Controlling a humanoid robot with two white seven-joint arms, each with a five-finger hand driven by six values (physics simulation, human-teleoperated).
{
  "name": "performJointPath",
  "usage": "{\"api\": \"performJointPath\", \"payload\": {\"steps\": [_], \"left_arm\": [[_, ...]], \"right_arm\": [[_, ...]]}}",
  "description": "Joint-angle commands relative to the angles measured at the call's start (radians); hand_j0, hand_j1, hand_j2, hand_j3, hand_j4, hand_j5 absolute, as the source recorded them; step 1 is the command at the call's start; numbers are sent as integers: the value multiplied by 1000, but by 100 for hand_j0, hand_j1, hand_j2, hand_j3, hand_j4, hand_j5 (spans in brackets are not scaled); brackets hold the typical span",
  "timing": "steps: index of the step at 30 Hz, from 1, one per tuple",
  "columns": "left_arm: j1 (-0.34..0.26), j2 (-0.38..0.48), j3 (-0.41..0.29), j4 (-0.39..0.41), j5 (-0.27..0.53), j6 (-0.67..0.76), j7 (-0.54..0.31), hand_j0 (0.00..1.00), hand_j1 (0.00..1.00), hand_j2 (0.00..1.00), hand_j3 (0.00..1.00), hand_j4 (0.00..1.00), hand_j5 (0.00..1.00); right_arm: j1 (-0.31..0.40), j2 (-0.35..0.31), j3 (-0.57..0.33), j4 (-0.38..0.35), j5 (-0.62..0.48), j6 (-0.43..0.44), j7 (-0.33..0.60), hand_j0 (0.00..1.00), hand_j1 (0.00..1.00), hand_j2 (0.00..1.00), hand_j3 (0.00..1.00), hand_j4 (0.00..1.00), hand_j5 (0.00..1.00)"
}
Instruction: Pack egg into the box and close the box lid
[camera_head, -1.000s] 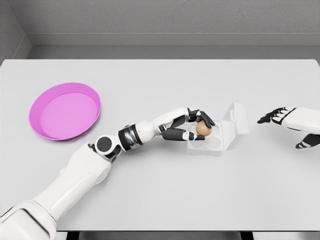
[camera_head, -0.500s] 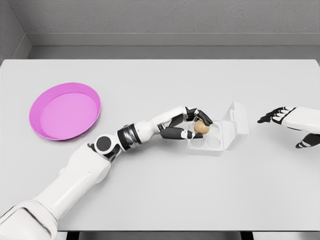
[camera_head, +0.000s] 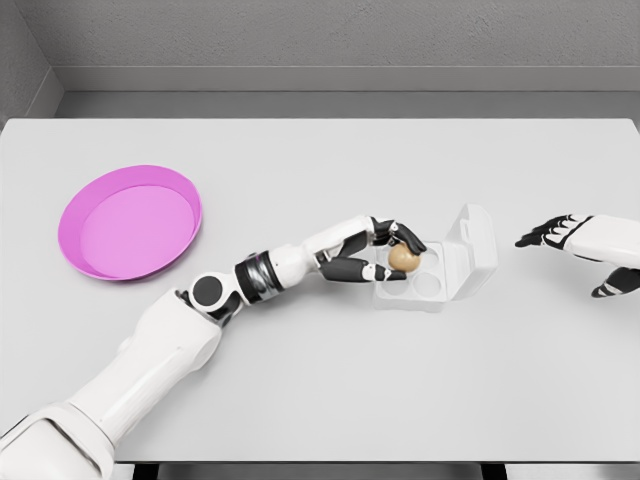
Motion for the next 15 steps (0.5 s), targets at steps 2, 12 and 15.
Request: {"api": "performJointPath", "payload": {"steps": [2,12,15], "left_arm": [[0,-6,-5,-4,6,0,0,50,50,50,50,50,50],[0,5,-5,-13,0,0,0,83,83,83,83,83,83],[0,7,-2,-13,0,0,0,85,85,85,85,85,85]], "right_arm": [[-2,-2,0,1,-6,2,0,100,100,100,100,100,100],[0,-3,0,0,-6,2,0,100,100,100,100,100,100],[-2,-3,-2,0,-6,2,-2,100,100,100,100,100,100]]}}
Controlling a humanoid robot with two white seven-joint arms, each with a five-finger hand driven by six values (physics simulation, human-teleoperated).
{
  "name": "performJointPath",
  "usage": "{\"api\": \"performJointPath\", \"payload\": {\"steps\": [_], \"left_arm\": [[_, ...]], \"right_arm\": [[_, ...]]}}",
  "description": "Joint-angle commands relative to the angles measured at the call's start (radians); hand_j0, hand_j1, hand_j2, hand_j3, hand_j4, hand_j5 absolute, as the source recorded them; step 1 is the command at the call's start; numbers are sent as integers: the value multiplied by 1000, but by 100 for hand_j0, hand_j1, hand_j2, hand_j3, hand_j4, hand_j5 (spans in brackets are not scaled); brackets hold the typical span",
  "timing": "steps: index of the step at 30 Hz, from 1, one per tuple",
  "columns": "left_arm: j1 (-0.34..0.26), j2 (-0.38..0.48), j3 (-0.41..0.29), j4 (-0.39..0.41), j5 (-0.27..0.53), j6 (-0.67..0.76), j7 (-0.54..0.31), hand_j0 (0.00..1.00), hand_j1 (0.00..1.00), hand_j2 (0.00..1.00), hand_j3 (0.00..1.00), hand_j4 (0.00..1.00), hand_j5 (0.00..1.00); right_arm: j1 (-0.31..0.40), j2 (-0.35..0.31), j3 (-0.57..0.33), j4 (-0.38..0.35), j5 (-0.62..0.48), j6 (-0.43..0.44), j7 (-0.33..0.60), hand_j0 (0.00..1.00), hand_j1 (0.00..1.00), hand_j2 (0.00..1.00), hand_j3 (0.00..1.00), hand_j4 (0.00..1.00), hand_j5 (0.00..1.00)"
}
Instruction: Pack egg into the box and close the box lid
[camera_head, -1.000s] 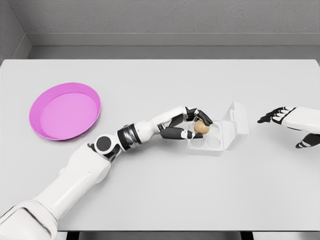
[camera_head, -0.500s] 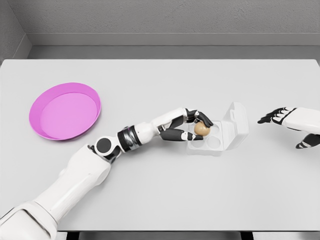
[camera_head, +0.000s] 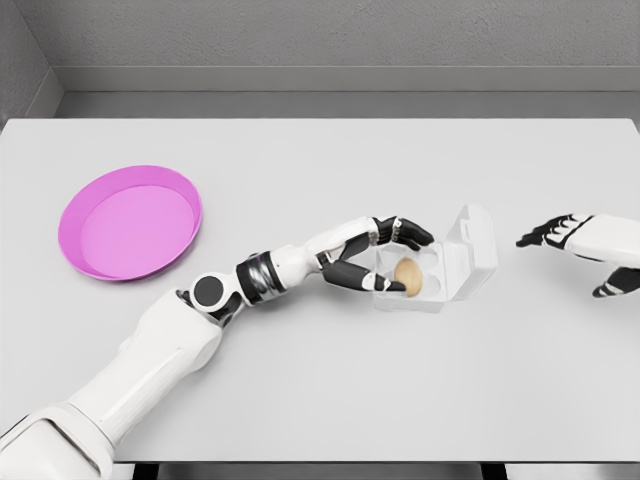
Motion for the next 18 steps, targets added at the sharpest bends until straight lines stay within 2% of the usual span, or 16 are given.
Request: {"api": "performJointPath", "payload": {"steps": [1,2,3,7,9,12,14,18], "left_arm": [[0,2,4,-2,6,1,0,88,88,88,88,88,88],[0,3,5,-2,6,1,0,89,89,89,89,89,89],[-2,3,7,-2,6,1,0,94,94,94,94,94,94],[-6,6,11,-13,14,1,0,99,99,99,99,99,99],[-3,40,11,-76,42,2,0,99,99,99,99,99,99],[-2,92,11,-126,68,4,0,100,100,100,100,100,100],[-2,147,11,-183,122,4,0,100,100,100,100,100,100],[2,198,11,-255,155,4,0,100,100,100,100,100,100]], "right_arm": [[0,-2,-1,-1,-6,2,-1,100,100,100,100,100,100],[2,-2,1,-1,-6,2,-1,100,100,100,100,100,100],[0,-2,1,-1,-6,2,-1,100,100,100,100,100,100],[2,-2,1,-2,-6,2,-1,100,100,100,100,100,100],[2,0,1,-5,-6,2,-1,100,100,100,100,100,100],[2,0,1,-5,-6,2,-1,100,100,100,100,100,100],[2,-2,2,-5,-6,2,-1,100,100,100,100,100,100],[2,-8,5,-8,-6,2,-3,100,100,100,100,100,100]]}}
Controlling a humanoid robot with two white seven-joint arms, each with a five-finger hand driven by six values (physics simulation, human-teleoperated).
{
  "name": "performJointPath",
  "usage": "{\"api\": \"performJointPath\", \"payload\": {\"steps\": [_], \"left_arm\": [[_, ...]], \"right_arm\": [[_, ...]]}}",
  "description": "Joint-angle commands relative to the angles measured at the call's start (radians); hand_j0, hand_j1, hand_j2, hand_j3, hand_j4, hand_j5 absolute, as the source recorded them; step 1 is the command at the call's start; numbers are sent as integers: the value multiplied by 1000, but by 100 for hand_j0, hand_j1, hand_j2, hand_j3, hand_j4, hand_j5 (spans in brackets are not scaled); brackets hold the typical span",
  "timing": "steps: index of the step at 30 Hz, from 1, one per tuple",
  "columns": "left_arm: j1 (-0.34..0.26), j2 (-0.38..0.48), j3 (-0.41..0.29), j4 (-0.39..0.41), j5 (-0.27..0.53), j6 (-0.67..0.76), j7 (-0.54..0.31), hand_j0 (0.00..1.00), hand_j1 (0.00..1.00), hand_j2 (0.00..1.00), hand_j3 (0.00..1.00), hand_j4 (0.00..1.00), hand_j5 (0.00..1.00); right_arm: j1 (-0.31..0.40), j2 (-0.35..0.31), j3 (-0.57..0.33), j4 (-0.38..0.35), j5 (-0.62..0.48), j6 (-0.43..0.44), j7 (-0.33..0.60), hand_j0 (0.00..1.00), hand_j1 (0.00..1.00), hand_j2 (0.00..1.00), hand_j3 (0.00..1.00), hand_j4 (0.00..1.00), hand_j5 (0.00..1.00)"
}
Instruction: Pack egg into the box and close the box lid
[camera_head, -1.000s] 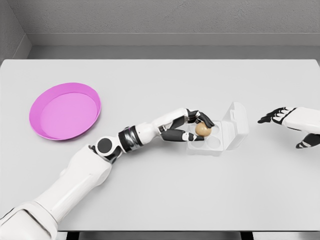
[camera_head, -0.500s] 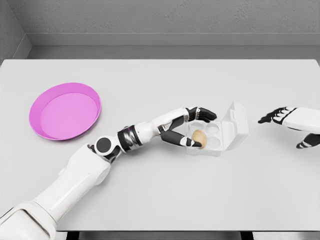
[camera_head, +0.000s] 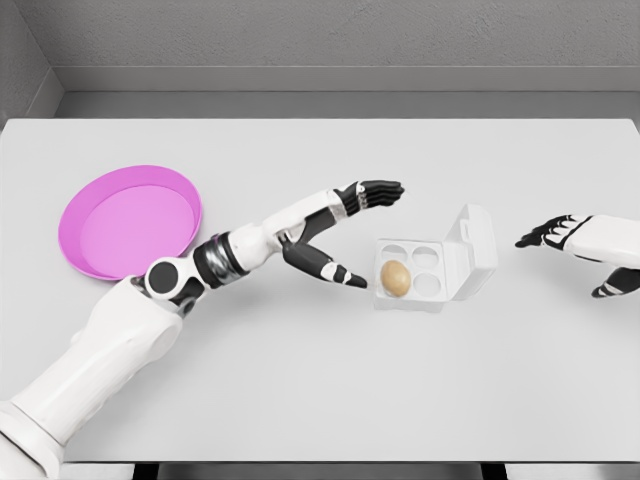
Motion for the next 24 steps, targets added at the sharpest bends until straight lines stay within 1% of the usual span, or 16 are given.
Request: {"api": "performJointPath", "payload": {"steps": [1,2,3,5,6,7,8,10,11,12,13,14,16,17,18,24], "left_arm": [[0,41,-1,-46,39,0,0,100,100,100,100,100,100],[0,60,-1,-75,52,1,0,100,100,100,100,100,100],[-2,101,-1,-121,87,1,0,100,100,100,100,100,100],[-9,233,7,-230,125,-2,0,100,100,100,100,100,100],[-8,319,37,-291,116,0,0,100,100,100,100,100,100],[-11,400,51,-317,98,0,0,100,100,100,100,100,100],[-12,454,57,-351,46,-2,0,100,100,100,100,100,100],[2,466,159,-417,-160,-10,0,100,100,100,100,100,100],[5,469,169,-448,-198,-34,0,100,100,100,100,100,100],[8,494,198,-451,-247,-34,0,100,100,100,100,100,100],[6,544,235,-451,-315,-34,0,100,100,100,100,100,100],[15,555,238,-451,-322,-34,0,100,100,100,100,100,100],[51,633,257,-449,-326,-34,0,100,100,100,100,100,100],[57,642,255,-440,-327,-34,0,100,100,100,100,100,100],[63,644,254,-437,-327,-34,0,100,100,100,100,100,100],[58,629,249,-437,-323,-34,0,100,100,100,100,100,100]], "right_arm": [[0,-5,1,-2,-6,2,-1,100,100,100,100,100,100],[0,-7,3,-2,-6,2,-1,100,100,100,100,100,100],[0,-7,3,-3,-6,2,-1,100,100,100,100,100,100],[2,-4,4,-5,-6,2,1,100,100,100,100,100,100],[2,-4,4,-5,-6,2,1,100,100,100,100,100,100],[2,-4,4,-7,-6,2,1,100,100,100,100,100,100],[3,-2,4,-7,-6,2,1,100,100,100,100,100,100],[21,-4,4,-13,-4,2,1,100,100,100,100,100,100],[21,-5,4,-20,-6,2,1,100,100,100,100,100,100],[21,-5,4,-23,-6,2,1,100,100,100,100,100,100],[21,-7,4,-23,-4,2,1,100,100,100,100,100,100],[21,-7,3,-23,-6,2,1,100,100,100,100,100,100],[21,-5,4,-31,-6,2,1,100,100,100,100,100,100],[21,-5,4,-34,-6,2,1,100,100,100,100,100,100],[29,-7,3,-39,-6,2,1,100,100,100,100,100,100],[34,-1,1,-65,-6,2,-1,100,100,100,100,100,100]]}}
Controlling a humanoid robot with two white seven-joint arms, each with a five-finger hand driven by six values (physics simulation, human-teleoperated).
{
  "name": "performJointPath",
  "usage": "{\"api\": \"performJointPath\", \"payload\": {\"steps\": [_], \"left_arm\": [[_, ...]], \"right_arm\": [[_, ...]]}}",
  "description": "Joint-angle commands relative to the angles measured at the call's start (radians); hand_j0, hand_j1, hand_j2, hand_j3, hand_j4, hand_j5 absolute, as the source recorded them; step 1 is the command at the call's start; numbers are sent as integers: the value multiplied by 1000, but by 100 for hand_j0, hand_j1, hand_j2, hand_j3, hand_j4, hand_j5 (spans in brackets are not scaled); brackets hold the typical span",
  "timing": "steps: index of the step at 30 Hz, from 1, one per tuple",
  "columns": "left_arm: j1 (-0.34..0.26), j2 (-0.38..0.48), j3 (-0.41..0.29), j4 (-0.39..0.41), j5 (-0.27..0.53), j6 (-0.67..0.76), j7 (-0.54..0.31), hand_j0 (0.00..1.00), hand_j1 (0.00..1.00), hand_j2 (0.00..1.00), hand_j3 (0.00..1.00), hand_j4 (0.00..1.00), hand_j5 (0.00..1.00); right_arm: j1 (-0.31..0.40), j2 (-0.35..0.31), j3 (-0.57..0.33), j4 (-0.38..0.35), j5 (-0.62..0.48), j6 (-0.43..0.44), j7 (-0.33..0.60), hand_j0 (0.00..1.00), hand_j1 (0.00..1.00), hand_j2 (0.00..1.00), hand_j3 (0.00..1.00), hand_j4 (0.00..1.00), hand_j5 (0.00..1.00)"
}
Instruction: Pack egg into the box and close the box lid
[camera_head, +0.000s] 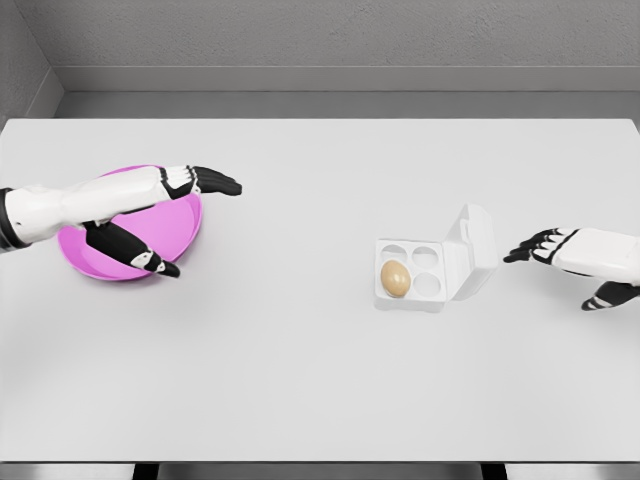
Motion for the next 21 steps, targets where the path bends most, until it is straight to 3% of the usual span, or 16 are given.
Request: {"api": "performJointPath", "payload": {"steps": [1,8,10,21], "left_arm": [[0,2,0,0,6,2,0,100,100,100,100,100,100],[3,0,-5,-10,15,2,0,100,100,100,100,100,100],[11,10,-3,-11,80,2,0,100,100,100,100,100,100],[9,11,-5,-10,84,2,0,100,100,100,100,100,100]], "right_arm": [[0,4,-3,-13,-6,2,-2,100,100,100,100,100,100],[-2,4,-9,-53,-7,2,-10,100,100,100,100,100,100],[-2,5,-9,-55,-7,2,-10,100,100,100,100,100,100],[-9,39,-12,-82,-7,2,-13,100,100,100,100,100,100]]}}
